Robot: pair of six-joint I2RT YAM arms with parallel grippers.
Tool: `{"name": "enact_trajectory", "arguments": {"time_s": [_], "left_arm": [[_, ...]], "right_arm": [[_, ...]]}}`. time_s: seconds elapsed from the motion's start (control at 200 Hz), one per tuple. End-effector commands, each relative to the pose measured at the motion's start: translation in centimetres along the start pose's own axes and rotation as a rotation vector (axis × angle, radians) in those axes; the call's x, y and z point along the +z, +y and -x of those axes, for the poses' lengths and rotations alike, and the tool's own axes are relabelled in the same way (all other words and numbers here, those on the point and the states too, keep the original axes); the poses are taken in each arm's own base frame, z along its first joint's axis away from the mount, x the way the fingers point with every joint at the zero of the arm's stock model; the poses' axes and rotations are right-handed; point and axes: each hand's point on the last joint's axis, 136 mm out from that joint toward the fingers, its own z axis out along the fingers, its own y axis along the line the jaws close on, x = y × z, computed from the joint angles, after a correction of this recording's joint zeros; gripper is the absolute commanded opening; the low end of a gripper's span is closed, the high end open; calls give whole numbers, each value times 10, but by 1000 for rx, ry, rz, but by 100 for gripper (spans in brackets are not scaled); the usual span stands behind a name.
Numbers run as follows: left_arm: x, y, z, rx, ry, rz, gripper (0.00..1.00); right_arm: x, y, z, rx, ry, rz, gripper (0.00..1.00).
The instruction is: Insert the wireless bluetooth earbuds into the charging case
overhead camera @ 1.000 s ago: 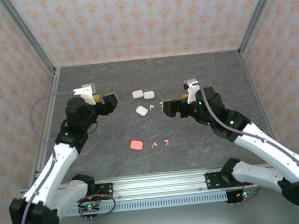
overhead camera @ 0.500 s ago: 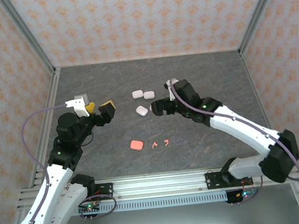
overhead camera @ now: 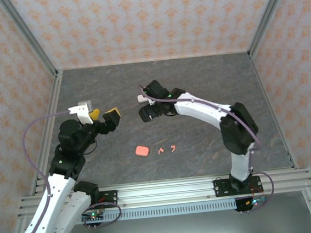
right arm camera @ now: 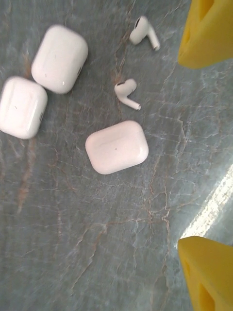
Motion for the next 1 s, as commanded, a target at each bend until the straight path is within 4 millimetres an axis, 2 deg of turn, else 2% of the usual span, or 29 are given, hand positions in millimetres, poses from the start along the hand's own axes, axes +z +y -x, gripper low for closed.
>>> {"name": "enact_trajectory", "arguments": {"time_s": [0.0,0.145,0.205,0.33,0.515,0.741,0.996], "left_arm": [[-4,0,-4,6,10,-6,100],[-6,-1,-5,8,12,-10,100],[-7,-1,-5,12,15,-9,100],[-9,-1,-6,16,14,-7,100],[-11,0,-7,21,14,-2,100],[-11,1,-9,21,19,-1,100],[-11,0,-8,21,19,-3,100]], "right_arm": [[16,-6,-7,-58,92,-50,86],[42,-9,-5,-93,154,-85,84],[48,-11,0,-107,160,-106,83],[64,-11,-1,-134,198,-110,83],[84,-7,-2,-145,237,-96,76],[97,-4,-7,-140,271,-86,72],[101,-7,-22,-153,316,-99,67]]}}
